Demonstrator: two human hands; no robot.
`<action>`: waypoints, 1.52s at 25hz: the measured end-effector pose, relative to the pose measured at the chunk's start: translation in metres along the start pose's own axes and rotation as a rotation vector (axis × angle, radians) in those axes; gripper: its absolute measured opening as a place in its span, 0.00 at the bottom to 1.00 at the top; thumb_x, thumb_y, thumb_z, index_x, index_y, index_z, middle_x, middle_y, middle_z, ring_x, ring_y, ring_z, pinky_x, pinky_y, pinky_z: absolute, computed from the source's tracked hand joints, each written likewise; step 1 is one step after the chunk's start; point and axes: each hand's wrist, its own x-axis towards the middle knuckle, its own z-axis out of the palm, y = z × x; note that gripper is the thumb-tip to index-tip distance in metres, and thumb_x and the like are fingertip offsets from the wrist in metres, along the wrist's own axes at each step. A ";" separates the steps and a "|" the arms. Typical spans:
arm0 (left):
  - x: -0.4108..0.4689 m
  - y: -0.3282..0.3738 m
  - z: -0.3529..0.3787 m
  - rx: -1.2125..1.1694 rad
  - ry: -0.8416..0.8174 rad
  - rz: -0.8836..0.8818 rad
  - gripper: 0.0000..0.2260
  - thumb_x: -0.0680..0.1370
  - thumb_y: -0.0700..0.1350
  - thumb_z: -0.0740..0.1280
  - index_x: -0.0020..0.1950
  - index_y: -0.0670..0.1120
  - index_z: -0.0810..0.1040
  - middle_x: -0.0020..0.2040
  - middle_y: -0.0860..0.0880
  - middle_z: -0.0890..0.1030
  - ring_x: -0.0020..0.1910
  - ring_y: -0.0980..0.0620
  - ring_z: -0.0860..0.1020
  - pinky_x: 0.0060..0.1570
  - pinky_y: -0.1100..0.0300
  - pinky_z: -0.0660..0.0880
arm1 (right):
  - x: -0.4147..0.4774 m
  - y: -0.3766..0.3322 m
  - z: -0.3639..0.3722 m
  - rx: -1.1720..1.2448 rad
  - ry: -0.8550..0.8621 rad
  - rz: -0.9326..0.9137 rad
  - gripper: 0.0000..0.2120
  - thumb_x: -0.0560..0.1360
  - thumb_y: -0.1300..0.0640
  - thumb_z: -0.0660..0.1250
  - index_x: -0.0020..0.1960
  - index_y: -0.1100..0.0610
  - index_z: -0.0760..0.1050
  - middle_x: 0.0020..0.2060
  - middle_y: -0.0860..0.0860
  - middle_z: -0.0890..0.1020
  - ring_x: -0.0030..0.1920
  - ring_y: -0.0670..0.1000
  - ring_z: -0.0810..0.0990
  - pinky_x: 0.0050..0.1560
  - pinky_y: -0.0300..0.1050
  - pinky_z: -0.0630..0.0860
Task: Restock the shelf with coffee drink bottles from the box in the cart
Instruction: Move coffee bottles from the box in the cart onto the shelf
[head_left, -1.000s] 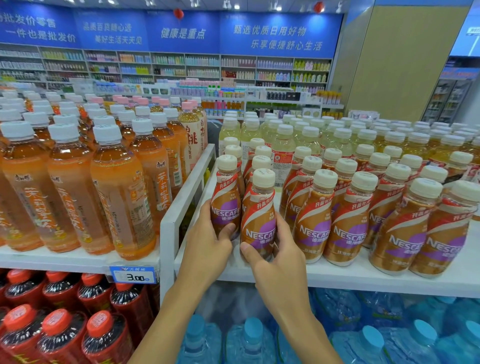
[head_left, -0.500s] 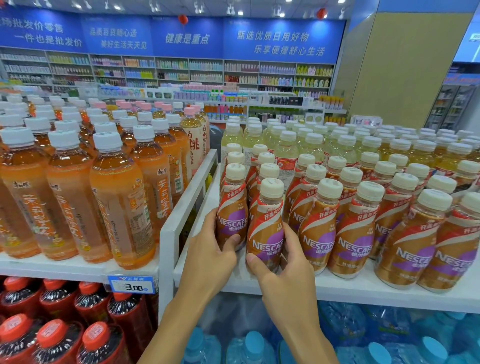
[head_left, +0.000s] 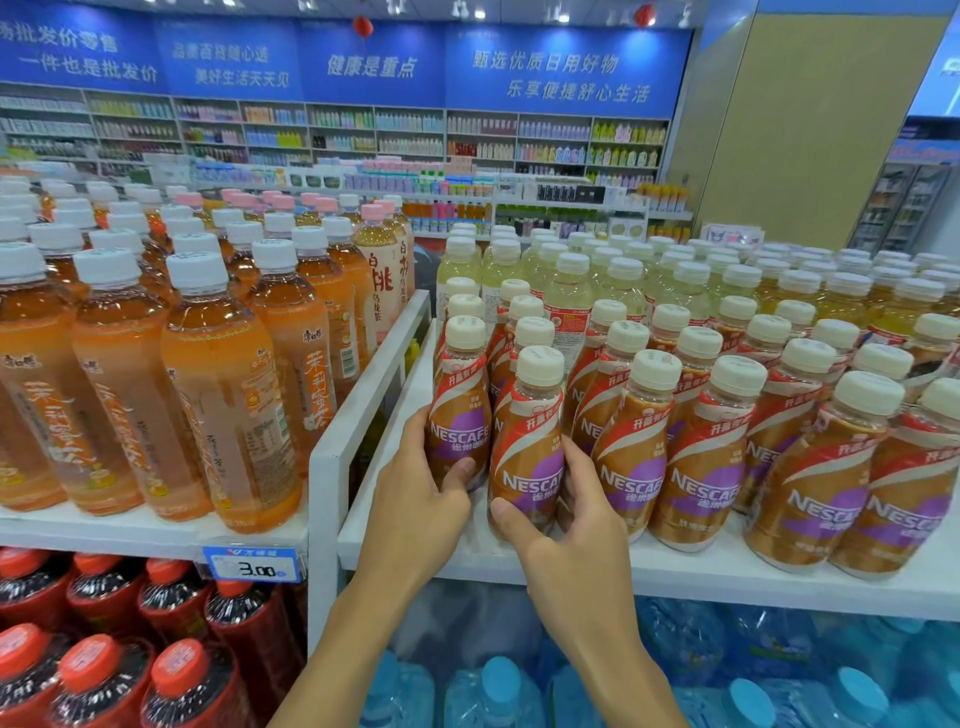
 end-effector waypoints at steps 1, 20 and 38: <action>0.000 0.000 0.000 -0.002 0.000 0.002 0.29 0.79 0.44 0.71 0.77 0.55 0.64 0.68 0.56 0.76 0.65 0.57 0.75 0.62 0.61 0.72 | 0.000 0.000 0.000 0.006 -0.006 -0.003 0.35 0.69 0.51 0.77 0.72 0.37 0.67 0.64 0.35 0.78 0.66 0.40 0.76 0.67 0.50 0.76; -0.032 0.005 -0.018 -0.329 0.044 -0.003 0.24 0.82 0.50 0.66 0.77 0.54 0.66 0.72 0.60 0.72 0.70 0.62 0.71 0.70 0.57 0.70 | -0.016 -0.018 0.006 0.091 -0.085 -0.018 0.33 0.67 0.59 0.82 0.66 0.44 0.72 0.56 0.38 0.82 0.57 0.37 0.81 0.57 0.38 0.80; -0.046 0.003 -0.027 -0.348 0.013 0.002 0.23 0.73 0.42 0.77 0.67 0.50 0.78 0.58 0.53 0.84 0.57 0.58 0.82 0.51 0.65 0.79 | -0.036 -0.015 0.002 -0.092 0.037 -0.169 0.23 0.73 0.57 0.77 0.64 0.46 0.75 0.57 0.39 0.78 0.57 0.43 0.79 0.55 0.41 0.79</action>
